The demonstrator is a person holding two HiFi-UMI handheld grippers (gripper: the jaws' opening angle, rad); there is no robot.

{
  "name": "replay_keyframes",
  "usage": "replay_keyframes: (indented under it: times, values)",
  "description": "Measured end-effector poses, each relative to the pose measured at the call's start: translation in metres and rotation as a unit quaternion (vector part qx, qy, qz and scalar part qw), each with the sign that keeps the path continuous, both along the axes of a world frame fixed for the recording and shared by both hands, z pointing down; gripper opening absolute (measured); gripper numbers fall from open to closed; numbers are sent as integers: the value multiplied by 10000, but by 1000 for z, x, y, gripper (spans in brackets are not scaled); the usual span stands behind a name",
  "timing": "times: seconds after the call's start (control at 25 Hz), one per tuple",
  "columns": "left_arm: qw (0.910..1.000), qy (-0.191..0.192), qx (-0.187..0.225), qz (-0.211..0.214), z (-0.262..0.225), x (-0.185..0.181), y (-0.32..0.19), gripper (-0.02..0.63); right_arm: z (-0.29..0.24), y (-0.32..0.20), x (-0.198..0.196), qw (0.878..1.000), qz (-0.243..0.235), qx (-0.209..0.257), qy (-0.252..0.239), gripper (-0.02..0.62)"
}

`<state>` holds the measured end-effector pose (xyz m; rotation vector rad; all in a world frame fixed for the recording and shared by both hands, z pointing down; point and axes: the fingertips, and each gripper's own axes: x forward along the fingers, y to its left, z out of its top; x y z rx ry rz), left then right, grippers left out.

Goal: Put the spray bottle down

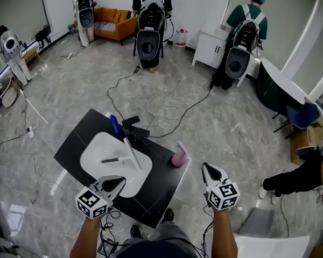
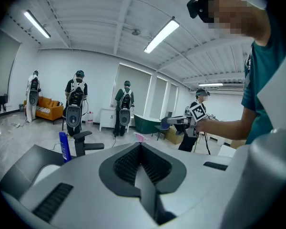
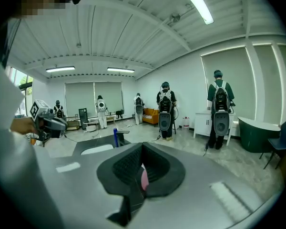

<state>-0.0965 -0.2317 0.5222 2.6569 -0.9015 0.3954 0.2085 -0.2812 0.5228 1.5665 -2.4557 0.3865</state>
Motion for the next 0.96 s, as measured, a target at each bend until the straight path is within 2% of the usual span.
replay_keyframes:
  times: [0.2,0.44,0.96]
  values:
    - [9998,76,167,52,-18,-14,9,2,-28,42,-26,9996,-209,-80,166,9]
    - [9997,121,222,41,-26,-39,26,2,-52,81,-47,9996,-180,-130,149,9]
    - [9996,200,189,36,-30,-71,48,2,-69,102,-88,9995,-237,-168,142,9]
